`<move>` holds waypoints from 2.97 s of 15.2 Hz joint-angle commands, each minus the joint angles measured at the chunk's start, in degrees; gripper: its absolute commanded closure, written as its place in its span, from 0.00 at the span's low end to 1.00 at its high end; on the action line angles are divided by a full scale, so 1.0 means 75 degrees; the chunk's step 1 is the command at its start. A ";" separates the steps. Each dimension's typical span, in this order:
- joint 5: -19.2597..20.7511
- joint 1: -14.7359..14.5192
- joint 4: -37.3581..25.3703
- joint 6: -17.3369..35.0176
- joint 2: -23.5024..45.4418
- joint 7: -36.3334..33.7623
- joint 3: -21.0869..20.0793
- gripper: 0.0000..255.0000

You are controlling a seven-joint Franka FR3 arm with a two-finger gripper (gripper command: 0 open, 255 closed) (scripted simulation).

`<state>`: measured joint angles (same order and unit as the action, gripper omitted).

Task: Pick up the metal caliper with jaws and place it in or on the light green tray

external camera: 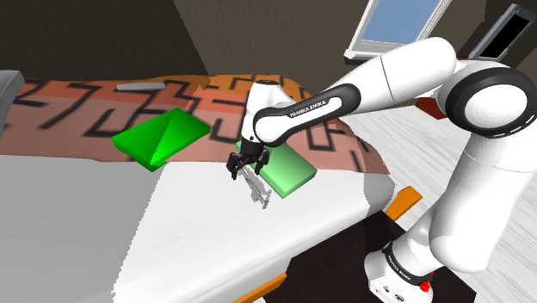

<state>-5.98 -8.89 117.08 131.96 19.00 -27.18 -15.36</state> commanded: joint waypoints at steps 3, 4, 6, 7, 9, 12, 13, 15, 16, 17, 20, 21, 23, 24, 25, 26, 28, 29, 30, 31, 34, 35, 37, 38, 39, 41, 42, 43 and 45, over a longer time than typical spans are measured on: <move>0.0000 0.0000 0.0002 0.0004 0.0001 0.0001 0.0000 1.00; 0.0000 0.0000 0.0003 0.0004 0.0001 0.0001 0.0000 1.00; 0.0000 0.0000 0.0003 0.0004 0.0001 0.0001 0.0000 1.00; 0.0000 0.0000 0.0003 0.0004 0.0001 0.0001 0.0000 1.00; 0.0000 0.0000 0.0002 0.0004 0.0001 0.0001 0.0000 1.00; 0.0000 0.0000 0.0002 0.0004 0.0001 0.0001 0.0000 1.00; -0.0013 0.0008 -0.0016 -0.0082 -0.0068 -0.0001 -0.0007 1.00; -0.0038 0.0022 -0.0057 -0.0256 -0.0204 -0.0005 -0.0019 1.00; -0.0049 0.0029 -0.0083 -0.0344 -0.0268 -0.0008 -0.0024 1.00; -0.0061 0.0036 -0.0109 -0.0432 -0.0332 -0.0011 -0.0030 1.00; -0.0094 0.0054 -0.0195 -0.0699 -0.0517 -0.0020 -0.0043 1.00; -0.0105 0.0060 -0.0228 -0.0789 -0.0576 -0.0023 -0.0047 1.00; -0.0124 0.0071 -0.0297 -0.0970 -0.0691 -0.0031 -0.0054 1.00; -0.0134 0.0076 -0.0334 -0.1061 -0.0746 -0.0035 -0.0057 1.00; -0.0143 0.0081 -0.0373 -0.1152 -0.0800 -0.0039 -0.0060 1.00; -0.0152 0.0086 -0.0413 -0.1244 -0.0852 -0.0043 -0.0062 1.00; -0.0168 0.0095 -0.0499 -0.1428 -0.0953 -0.0053 -0.0067 1.00; -0.0176 0.0100 -0.0545 -0.1520 -0.1002 -0.0058 -0.0068 1.00; -0.0183 0.0104 -0.0592 -0.1613 -0.1049 -0.0064 -0.0070 1.00; -0.0190 0.0108 -0.0640 -0.1706 -0.1095 -0.0070 -0.0071 1.00; -0.0209 0.0120 -0.0797 -0.1987 -0.1223 -0.0088 -0.0074 1.00; -0.0214 0.0124 -0.0852 -0.2081 -0.1263 -0.0095 -0.0075 1.00; -0.0243 0.0231 -0.0758 -0.2110 -0.1363 0.0088 -0.0007 1.00; -0.0266 0.0338 -0.0673 -0.2142 -0.1456 0.0269 0.0062 1.00; -0.0285 0.0443 -0.0597 -0.2176 -0.1543 0.0451 0.0135 1.00; -0.0311 0.0648 -0.0471 -0.2251 -0.1694 0.0810 0.0288 1.00; -0.0318 0.0749 -0.0422 -0.2291 -0.1760 0.0988 0.0366 1.00; -0.0321 0.0847 -0.0381 -0.2334 -0.1818 0.1166 0.0448 1.00; -0.0317 0.1045 -0.0326 -0.2423 -0.1914 0.1516 0.0613 1.00</move>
<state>-8.54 -1.79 115.52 114.64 4.43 -17.10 -11.40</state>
